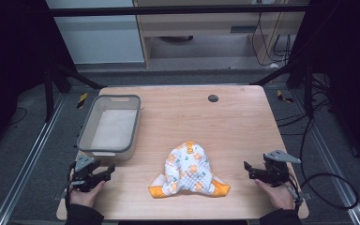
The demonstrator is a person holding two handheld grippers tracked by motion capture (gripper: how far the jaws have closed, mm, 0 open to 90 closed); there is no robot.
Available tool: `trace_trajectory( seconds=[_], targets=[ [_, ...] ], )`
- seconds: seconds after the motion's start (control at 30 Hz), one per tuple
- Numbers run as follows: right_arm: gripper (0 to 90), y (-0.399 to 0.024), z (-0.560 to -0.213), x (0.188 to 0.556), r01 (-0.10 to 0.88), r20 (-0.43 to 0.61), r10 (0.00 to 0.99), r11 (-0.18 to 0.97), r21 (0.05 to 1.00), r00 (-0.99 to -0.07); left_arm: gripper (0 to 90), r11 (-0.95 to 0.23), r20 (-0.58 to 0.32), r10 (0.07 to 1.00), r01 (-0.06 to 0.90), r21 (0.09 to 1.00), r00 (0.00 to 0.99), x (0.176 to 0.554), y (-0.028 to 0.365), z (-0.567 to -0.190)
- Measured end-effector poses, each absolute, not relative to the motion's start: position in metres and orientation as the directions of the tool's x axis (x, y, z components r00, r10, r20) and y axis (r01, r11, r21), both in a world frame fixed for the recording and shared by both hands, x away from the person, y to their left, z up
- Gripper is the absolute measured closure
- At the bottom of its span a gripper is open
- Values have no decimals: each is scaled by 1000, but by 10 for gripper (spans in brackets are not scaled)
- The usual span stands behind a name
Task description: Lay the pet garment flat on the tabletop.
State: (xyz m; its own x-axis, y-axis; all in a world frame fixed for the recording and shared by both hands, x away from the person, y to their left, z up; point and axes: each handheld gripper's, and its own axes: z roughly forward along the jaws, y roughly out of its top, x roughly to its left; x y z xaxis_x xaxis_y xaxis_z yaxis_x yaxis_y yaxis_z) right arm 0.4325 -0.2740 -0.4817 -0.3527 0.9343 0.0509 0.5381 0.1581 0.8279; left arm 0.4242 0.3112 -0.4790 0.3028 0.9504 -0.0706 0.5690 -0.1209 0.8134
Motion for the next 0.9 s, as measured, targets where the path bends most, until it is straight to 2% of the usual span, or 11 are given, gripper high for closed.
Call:
trace_trajectory(
  seconds=[0.4, 0.9],
  targets=[
    [184, -262, -474, 423, 481, 57, 917, 154, 863, -395, 390, -74, -128, 934, 531, 844, 333, 408, 302, -464],
    [240, -242, -454, 429, 426, 50, 883, 175, 888, -466, 376, -104, -116, 911, 494, 863, 395, 411, 285, -444]
  ],
)
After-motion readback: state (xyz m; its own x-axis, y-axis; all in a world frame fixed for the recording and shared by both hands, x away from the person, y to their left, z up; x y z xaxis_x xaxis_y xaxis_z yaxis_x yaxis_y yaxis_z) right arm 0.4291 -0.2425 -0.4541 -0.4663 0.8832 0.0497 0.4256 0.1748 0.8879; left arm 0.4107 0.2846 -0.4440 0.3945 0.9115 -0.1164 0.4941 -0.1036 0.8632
